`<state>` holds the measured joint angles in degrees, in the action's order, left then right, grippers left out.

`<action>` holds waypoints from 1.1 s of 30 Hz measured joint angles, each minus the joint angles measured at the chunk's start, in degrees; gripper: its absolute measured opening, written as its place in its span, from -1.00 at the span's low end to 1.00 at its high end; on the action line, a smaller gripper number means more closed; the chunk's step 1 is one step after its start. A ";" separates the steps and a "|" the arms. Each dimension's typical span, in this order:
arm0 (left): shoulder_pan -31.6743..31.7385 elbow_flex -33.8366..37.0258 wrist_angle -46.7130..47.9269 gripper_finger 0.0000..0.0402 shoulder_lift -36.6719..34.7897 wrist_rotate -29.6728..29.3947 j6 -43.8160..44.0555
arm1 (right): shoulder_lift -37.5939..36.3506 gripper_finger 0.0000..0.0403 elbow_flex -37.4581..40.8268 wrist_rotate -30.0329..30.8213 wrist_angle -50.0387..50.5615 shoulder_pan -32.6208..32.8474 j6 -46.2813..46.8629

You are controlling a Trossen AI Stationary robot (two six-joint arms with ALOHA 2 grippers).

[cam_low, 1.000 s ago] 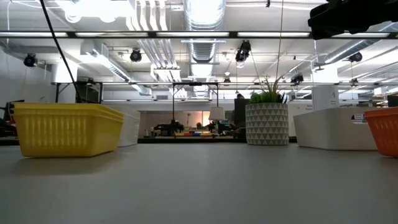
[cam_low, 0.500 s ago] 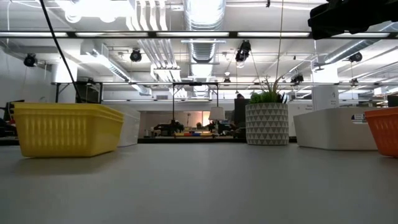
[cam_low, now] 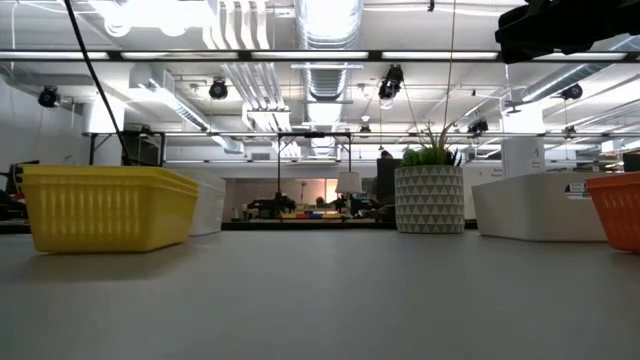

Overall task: Stack baskets by color
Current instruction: Stack the left orange bin on top of the right orange bin

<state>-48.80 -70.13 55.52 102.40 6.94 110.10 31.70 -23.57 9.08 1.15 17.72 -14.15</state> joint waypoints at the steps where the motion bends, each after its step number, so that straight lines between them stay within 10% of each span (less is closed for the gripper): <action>1: 0.04 0.00 0.02 -0.29 0.01 0.00 0.00 | 0.00 -0.95 0.00 0.00 0.00 0.00 0.00; 10: 0.04 -1.21 -0.86 -0.95 -0.01 0.27 -4.50 | 0.00 -0.95 0.00 -0.02 0.07 0.02 0.09; 20: 0.20 -12.69 2.39 -1.00 -0.04 4.32 -14.60 | -0.15 -0.95 0.00 -0.63 1.19 0.02 1.16; 25: 2.48 -22.69 1.55 -1.00 -0.04 -6.06 -25.08 | -0.15 -0.95 0.00 -1.65 1.62 0.02 1.51; 33: 7.61 -33.84 -7.14 -1.00 -0.08 -32.34 -69.94 | -0.15 -0.96 0.00 -6.60 2.27 0.02 1.75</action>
<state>-41.19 -103.97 48.38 102.32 -25.40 40.16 31.55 -23.57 2.48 3.42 17.74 -12.40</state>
